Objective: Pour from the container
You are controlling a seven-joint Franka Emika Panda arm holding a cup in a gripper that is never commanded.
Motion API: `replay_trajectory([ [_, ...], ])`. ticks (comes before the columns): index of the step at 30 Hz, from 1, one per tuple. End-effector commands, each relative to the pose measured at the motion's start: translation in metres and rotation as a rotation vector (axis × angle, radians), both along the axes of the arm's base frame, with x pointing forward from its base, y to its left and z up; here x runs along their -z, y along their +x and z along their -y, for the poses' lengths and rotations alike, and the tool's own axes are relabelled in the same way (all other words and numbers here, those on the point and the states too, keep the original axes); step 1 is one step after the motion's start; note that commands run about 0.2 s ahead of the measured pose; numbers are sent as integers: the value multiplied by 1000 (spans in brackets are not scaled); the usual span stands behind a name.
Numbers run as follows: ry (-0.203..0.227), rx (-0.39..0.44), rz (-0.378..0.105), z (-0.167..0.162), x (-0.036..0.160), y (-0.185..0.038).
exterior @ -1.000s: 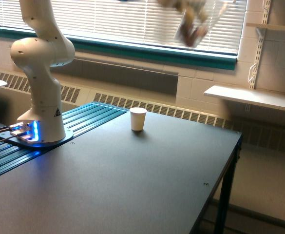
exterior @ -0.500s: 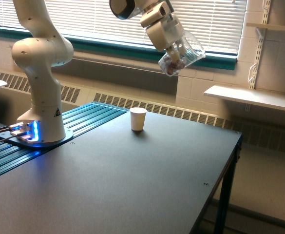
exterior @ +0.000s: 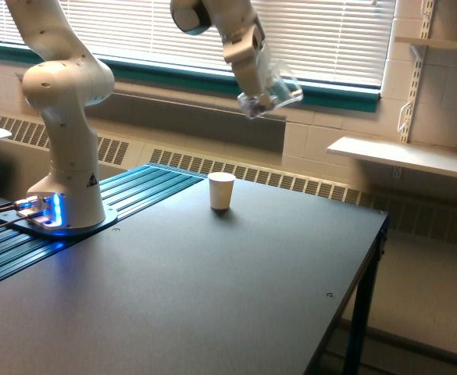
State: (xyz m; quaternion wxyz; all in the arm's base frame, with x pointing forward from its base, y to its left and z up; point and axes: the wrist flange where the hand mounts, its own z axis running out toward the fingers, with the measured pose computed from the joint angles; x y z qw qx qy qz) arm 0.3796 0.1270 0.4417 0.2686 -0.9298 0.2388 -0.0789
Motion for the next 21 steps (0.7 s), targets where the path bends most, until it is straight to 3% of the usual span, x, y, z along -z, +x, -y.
replay_trajectory([
  [1, 9, -250, -89, -59, 29, -43],
  [8, 61, -359, -171, -89, 50, -71],
  [21, 7, -586, -253, -120, 88, -110],
])
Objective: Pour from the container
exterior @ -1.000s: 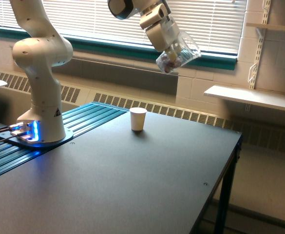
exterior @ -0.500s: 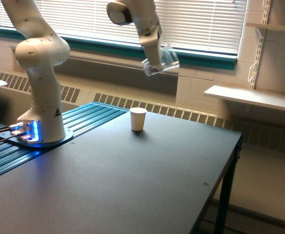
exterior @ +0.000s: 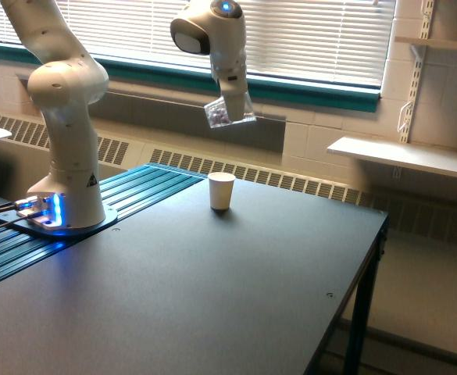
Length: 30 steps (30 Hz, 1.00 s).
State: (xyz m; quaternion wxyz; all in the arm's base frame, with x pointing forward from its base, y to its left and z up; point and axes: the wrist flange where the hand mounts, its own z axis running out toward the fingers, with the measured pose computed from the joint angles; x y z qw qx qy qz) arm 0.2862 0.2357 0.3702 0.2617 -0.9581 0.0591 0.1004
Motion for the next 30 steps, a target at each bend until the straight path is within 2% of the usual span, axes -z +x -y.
replay_trajectory([
  [1, -15, -162, -2, -13, 19, -20],
  [4, -12, -198, -35, -16, 30, -29],
  [7, -10, -218, -32, -16, 33, -30],
  [8, -9, -222, -47, -16, 36, -32],
  [9, -13, -217, -78, -15, 42, -36],
  [12, -13, -195, -113, -10, 49, -37],
  [18, -19, -171, -159, -4, 55, -35],
  [23, -21, -119, -200, 6, 60, -27],
  [30, -59, -39, -262, 22, 63, -14],
])
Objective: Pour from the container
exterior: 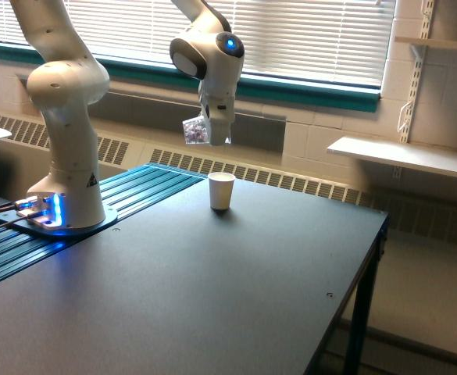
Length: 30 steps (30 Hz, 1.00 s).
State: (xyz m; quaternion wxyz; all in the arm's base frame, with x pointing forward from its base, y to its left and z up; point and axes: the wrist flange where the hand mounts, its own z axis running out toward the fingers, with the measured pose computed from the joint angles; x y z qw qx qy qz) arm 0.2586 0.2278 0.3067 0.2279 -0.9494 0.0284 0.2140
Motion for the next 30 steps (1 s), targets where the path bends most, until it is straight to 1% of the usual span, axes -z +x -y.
replay_trajectory([
  [1, -29, 104, -61, 16, 0, 16],
  [3, -24, 129, -77, 20, 2, 19],
  [6, -50, 126, -93, 22, 3, 22],
  [13, -95, 123, -144, 20, 8, 28],
  [15, -130, 101, -158, 18, 10, 28],
  [19, -139, 94, -162, 15, 12, 31],
  [20, -184, 62, -183, 11, 17, 26],
  [21, -204, 49, -192, 9, 19, 25],
  [22, -225, 30, -194, 7, 21, 25],
  [23, -236, 20, -193, 5, 22, 25],
  [26, -240, 9, -197, 0, 28, 26],
  [30, -258, -19, -187, -5, 34, 26],
])
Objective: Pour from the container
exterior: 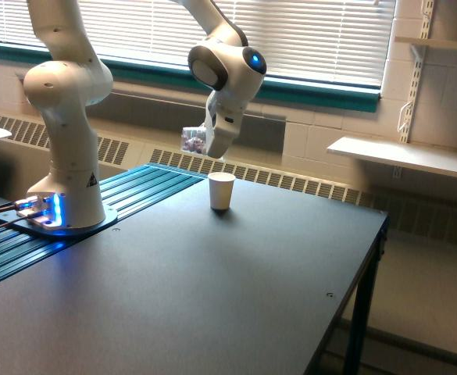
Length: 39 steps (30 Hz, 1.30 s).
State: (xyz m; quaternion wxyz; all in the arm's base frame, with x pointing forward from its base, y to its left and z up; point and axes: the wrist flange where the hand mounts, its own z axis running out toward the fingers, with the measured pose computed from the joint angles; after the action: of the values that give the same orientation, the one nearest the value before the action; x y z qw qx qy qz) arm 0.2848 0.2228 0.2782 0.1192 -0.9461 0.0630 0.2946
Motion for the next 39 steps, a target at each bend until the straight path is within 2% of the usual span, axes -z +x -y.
replay_trajectory([
  [1, -45, -15, -6, -11, 7, -1],
  [5, -34, -10, 1, -13, 13, 0],
  [7, -55, -20, -3, -14, 16, -2],
  [10, -52, -3, -13, -13, 19, -2],
  [13, -77, -8, -28, -15, 20, -4],
  [19, -79, -22, -34, -20, 20, -3],
  [26, -130, -34, -76, -22, 21, -7],
  [29, -133, -35, -78, -22, 21, -6],
  [30, -165, -36, -94, -21, 21, -8],
  [31, -173, -39, -99, -21, 20, -7],
  [39, -169, -36, -102, -23, 22, -6],
])
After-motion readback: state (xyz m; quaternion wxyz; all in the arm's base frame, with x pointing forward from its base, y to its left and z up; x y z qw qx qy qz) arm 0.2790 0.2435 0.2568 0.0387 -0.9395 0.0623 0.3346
